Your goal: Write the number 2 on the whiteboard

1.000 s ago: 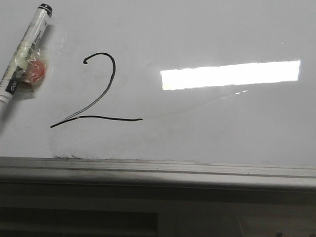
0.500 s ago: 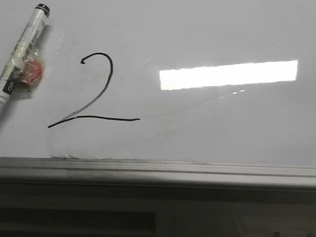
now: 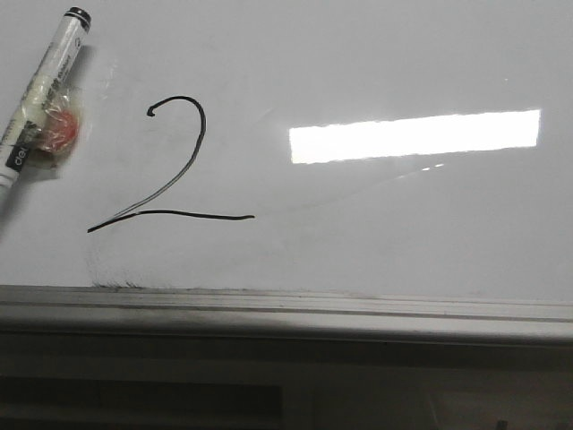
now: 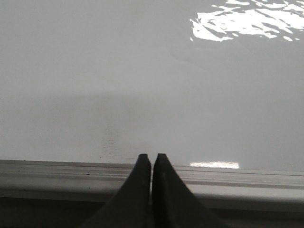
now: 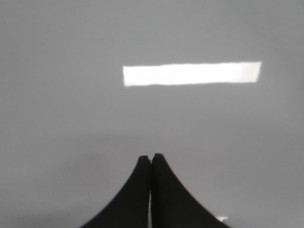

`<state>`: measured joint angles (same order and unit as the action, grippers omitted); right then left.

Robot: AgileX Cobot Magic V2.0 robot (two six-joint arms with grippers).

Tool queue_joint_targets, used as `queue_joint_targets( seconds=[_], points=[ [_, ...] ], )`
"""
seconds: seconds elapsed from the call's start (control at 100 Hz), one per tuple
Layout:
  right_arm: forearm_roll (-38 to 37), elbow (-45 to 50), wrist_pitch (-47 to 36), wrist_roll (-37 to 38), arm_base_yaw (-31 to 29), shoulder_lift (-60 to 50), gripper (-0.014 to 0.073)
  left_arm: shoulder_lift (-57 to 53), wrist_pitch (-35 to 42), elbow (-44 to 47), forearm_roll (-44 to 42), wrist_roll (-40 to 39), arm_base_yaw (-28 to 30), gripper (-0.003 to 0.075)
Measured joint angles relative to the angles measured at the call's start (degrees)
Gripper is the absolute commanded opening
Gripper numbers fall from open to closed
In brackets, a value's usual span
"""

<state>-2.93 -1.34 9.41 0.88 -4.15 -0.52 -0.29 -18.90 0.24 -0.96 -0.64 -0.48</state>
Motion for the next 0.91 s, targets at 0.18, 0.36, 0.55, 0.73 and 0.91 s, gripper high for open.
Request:
queue_joint_targets(
  seconds=[0.18, 0.36, 0.55, 0.73, 0.91],
  points=[
    [-1.06, 1.88, 2.42, -1.30, -0.84, 0.00, -0.0055, 0.00, 0.00, 0.00, 0.00, 0.00, 0.00, -0.0019],
    [-1.32, 1.78, 9.34, -2.23, -0.84, 0.00, -0.0055, 0.00, 0.00, 0.00, 0.00, 0.00, 0.00, -0.0019],
    [-1.32, 1.78, 9.43, -2.43, -0.84, 0.00, -0.0055, 0.00, 0.00, 0.00, 0.00, 0.00, 0.00, -0.0019],
    [-1.32, 1.78, 9.43, -2.45, -0.84, 0.00, -0.0055, 0.00, 0.00, 0.00, 0.00, 0.00, 0.00, -0.0019],
    [-1.32, 1.78, 9.43, -2.55, -0.84, 0.00, -0.0055, 0.00, 0.00, 0.00, 0.00, 0.00, 0.00, -0.0019]
  ],
)
